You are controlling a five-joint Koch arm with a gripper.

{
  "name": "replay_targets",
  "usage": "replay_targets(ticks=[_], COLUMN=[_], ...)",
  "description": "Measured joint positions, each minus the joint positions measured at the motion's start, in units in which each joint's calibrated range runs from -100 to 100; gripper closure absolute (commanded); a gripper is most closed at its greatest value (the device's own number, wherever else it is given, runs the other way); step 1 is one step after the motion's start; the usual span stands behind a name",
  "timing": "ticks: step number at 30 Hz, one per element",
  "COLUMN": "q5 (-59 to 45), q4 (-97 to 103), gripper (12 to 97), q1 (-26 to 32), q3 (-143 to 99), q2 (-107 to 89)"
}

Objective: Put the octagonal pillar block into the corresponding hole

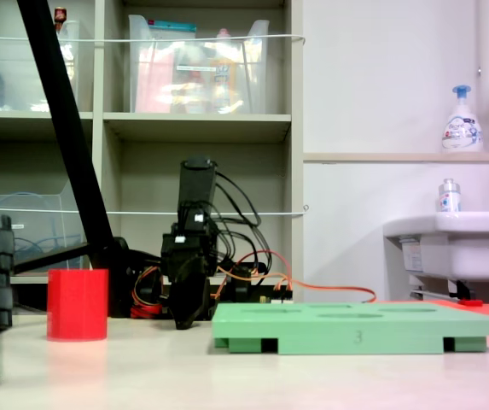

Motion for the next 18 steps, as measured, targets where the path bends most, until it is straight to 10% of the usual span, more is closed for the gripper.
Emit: replay_targets(ticks=[18], q5=[38.1], q4=[-31.3], gripper=[63.2], q1=[-7.0], q3=[17.9], q2=[0.1])
